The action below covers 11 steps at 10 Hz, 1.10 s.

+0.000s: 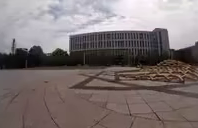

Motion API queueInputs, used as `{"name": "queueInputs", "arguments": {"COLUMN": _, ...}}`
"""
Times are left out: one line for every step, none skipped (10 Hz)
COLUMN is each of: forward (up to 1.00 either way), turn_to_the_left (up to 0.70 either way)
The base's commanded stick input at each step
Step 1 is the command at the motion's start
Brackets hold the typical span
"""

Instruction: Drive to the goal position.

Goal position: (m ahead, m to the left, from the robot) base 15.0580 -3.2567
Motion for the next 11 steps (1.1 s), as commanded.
{"name": "queueInputs", "arguments": {"forward": 0.70, "turn_to_the_left": 0.00}}
{"name": "queueInputs", "arguments": {"forward": 0.70, "turn_to_the_left": 0.00}}
{"name": "queueInputs", "arguments": {"forward": 0.70, "turn_to_the_left": 0.00}}
{"name": "queueInputs", "arguments": {"forward": 0.70, "turn_to_the_left": 0.00}}
{"name": "queueInputs", "arguments": {"forward": 0.70, "turn_to_the_left": 0.00}}
{"name": "queueInputs", "arguments": {"forward": 0.70, "turn_to_the_left": 0.05}}
{"name": "queueInputs", "arguments": {"forward": 0.70, "turn_to_the_left": 0.07}}
{"name": "queueInputs", "arguments": {"forward": 0.70, "turn_to_the_left": 0.07}}
{"name": "queueInputs", "arguments": {"forward": 0.70, "turn_to_the_left": 0.03}}
{"name": "queueInputs", "arguments": {"forward": 0.70, "turn_to_the_left": 0.00}}
{"name": "queueInputs", "arguments": {"forward": 0.70, "turn_to_the_left": 0.00}}
